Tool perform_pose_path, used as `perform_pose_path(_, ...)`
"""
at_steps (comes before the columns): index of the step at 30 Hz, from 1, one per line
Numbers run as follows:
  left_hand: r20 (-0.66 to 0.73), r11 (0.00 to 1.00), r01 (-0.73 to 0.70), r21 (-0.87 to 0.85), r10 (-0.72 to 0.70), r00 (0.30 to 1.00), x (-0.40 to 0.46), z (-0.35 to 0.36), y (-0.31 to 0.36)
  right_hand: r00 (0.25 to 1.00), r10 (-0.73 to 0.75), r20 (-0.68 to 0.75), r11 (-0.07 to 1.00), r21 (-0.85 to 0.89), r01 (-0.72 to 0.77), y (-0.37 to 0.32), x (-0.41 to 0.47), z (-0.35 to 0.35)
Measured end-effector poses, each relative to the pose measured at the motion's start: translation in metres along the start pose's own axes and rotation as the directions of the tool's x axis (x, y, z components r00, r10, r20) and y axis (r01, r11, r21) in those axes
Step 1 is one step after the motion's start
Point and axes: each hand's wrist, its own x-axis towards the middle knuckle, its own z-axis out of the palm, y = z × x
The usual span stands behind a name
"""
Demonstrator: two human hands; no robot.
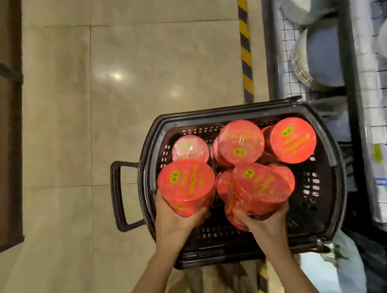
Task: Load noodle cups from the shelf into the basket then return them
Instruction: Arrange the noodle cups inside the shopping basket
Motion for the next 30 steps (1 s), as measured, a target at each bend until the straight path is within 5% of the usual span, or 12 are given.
perform_pose_path(13,-0.038,0.993,0.017,-0.113,-0.021,0.999,0.038,0.064,-0.084,0.988,-0.157,-0.003,0.978,-0.141,0.155,0.079,0.052,0.030)
perform_pose_path(21,0.025,0.991,0.072,-0.114,-0.070,0.997,0.025,0.060,-0.083,0.995,-0.067,0.069,0.998,0.005,0.067,0.065,0.048,0.023)
perform_pose_path(30,0.177,0.961,0.242,-0.133,-0.217,0.960,-0.006,0.032,-0.068,0.946,0.141,0.291,0.962,0.185,-0.200,0.048,0.027,-0.004)
